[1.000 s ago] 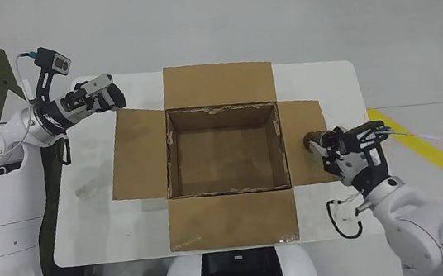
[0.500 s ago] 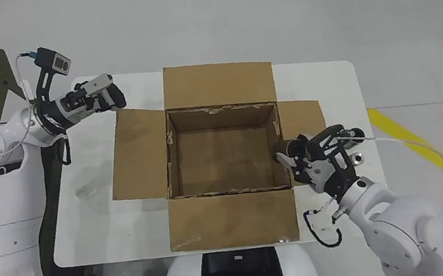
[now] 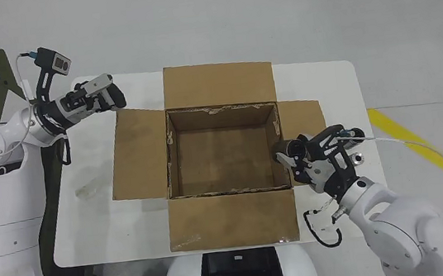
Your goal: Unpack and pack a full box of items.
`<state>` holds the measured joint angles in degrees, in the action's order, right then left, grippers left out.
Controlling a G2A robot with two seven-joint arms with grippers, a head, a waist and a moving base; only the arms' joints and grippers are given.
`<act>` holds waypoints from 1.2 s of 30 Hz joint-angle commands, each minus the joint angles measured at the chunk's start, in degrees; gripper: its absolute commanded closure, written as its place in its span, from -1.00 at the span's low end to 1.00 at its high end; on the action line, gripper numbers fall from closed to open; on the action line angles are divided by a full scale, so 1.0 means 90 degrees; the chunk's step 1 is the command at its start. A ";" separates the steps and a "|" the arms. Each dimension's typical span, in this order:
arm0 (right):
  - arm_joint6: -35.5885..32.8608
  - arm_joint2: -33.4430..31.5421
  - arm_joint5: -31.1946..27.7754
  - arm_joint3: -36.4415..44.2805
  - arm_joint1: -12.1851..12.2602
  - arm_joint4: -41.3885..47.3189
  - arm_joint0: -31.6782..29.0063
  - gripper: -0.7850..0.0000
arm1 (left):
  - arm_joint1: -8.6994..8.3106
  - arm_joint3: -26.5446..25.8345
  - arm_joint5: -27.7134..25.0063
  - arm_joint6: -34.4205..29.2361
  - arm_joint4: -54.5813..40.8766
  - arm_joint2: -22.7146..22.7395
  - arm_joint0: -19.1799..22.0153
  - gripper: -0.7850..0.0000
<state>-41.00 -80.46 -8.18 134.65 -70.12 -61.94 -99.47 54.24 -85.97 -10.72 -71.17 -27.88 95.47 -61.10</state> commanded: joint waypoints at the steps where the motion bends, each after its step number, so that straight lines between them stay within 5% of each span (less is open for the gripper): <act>1: 0.0000 0.0000 0.0000 0.0000 0.0000 0.0000 0.0000 1.00 | 0.0000 0.0000 0.0000 0.0000 0.0000 0.0000 0.0000 -1.00; 15: -0.0186 0.0460 -0.0206 -0.0436 -0.0003 0.0263 0.0507 1.00 | 0.0000 0.0000 0.0000 0.0000 0.0000 0.0000 0.0000 -1.00; 36: -0.1024 0.3324 0.0435 -0.2773 -0.0524 0.0108 0.3989 1.00 | 0.0000 0.0000 0.0000 0.0000 0.0000 0.0000 0.0000 -1.00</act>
<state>-49.99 -51.52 -4.40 111.16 -74.54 -61.21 -65.19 54.24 -85.97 -10.72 -71.17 -27.88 95.47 -61.10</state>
